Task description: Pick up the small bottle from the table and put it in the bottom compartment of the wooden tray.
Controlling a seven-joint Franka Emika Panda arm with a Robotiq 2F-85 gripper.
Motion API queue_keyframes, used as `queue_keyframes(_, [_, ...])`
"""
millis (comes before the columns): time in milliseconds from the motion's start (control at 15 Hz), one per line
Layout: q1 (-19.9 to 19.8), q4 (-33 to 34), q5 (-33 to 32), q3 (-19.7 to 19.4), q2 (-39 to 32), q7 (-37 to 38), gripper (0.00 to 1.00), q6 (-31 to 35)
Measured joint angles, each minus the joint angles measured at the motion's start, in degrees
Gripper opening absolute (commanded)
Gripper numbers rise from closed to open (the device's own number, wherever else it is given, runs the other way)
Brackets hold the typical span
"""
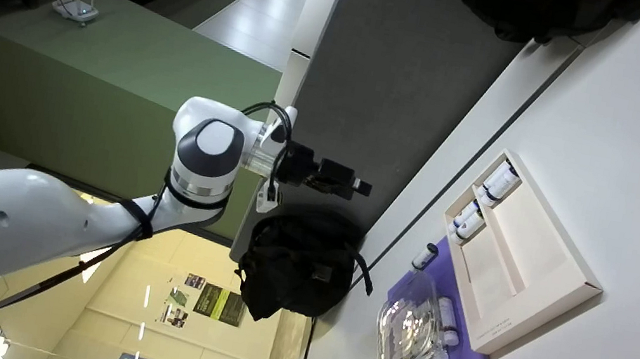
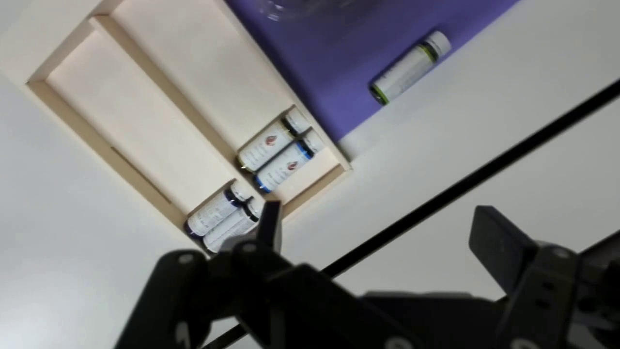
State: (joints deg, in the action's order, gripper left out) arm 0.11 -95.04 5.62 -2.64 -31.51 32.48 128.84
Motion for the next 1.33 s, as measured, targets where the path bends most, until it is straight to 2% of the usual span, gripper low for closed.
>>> queue_keyframes(333, [1.4, 15.0, 10.0, 0.8, -9.6, 8.5, 1.0, -5.8])
queue_keyframes(600, [2.4, 23.8, 15.9, 3.5, -17.8, 14.9, 1.0, -10.0])
queue_keyframes(1133, [2.4, 26.5, 16.5, 3.9, -20.1, 15.9, 1.0, -10.6])
queue_keyframes(1333, [3.3, 25.3, 12.9, 2.1, -21.8, 16.0, 1.0, -7.1])
